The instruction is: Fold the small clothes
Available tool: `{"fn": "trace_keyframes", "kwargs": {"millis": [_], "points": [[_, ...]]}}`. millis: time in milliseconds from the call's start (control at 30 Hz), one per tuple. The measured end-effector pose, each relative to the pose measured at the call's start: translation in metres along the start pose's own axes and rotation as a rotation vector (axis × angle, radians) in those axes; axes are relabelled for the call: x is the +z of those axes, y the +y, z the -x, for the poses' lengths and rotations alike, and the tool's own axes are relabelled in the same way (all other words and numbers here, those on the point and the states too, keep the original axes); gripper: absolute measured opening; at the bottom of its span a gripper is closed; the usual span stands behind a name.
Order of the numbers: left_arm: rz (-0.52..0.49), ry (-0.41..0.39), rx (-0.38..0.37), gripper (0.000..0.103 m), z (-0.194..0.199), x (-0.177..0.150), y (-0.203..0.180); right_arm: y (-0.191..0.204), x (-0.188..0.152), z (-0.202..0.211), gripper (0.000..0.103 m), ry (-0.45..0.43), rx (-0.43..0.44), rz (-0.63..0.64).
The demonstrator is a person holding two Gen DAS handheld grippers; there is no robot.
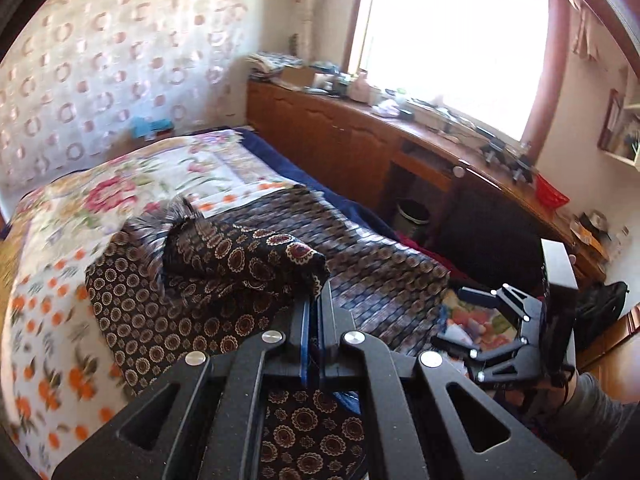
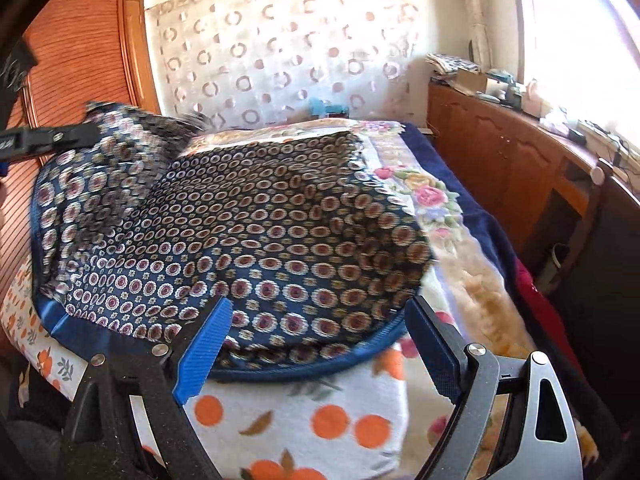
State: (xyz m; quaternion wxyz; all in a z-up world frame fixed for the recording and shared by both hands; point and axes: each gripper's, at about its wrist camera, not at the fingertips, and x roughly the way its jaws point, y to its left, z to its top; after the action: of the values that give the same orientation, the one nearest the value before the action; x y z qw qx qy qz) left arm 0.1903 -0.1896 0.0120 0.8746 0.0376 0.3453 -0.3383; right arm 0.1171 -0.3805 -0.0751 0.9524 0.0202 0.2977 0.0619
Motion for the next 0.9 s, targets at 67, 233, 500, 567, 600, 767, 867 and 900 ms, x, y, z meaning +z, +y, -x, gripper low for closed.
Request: {"fn": "trace_keyframes", "kwargs": {"millis": [67, 233, 500, 567, 600, 767, 867, 900], "points": [[-0.021, 0.018, -0.011, 0.004, -0.012, 0.006, -0.011, -0.005, -0.001, 0.005, 0.089, -0.003, -0.004, -0.005], [-0.05, 0.049, -0.018, 0.004, -0.027, 0.008, -0.02, -0.009, -0.006, 0.008, 0.089, 0.001, 0.001, -0.005], [-0.078, 0.097, 0.065, 0.049, -0.026, -0.006, 0.006, -0.005, -0.003, 0.002, 0.089, 0.008, 0.016, -0.013], [-0.075, 0.141, 0.085, 0.055, -0.031, -0.013, 0.018, -0.002, -0.001, -0.001, 0.089, 0.011, 0.03, -0.014], [-0.071, 0.156, 0.101, 0.056, -0.033, -0.017, 0.026, 0.0, 0.001, -0.003, 0.089, 0.013, 0.037, -0.012], [-0.012, 0.256, 0.176, 0.056, -0.053, -0.043, 0.071, 0.01, 0.009, -0.016, 0.089, 0.025, 0.062, 0.012], [0.048, 0.274, 0.179, 0.056, -0.059, -0.052, 0.093, 0.016, 0.017, -0.024, 0.089, 0.033, 0.074, 0.026], [0.063, 0.277, 0.178, 0.056, -0.061, -0.055, 0.098, 0.018, 0.02, -0.027, 0.089, 0.036, 0.079, 0.031]]}}
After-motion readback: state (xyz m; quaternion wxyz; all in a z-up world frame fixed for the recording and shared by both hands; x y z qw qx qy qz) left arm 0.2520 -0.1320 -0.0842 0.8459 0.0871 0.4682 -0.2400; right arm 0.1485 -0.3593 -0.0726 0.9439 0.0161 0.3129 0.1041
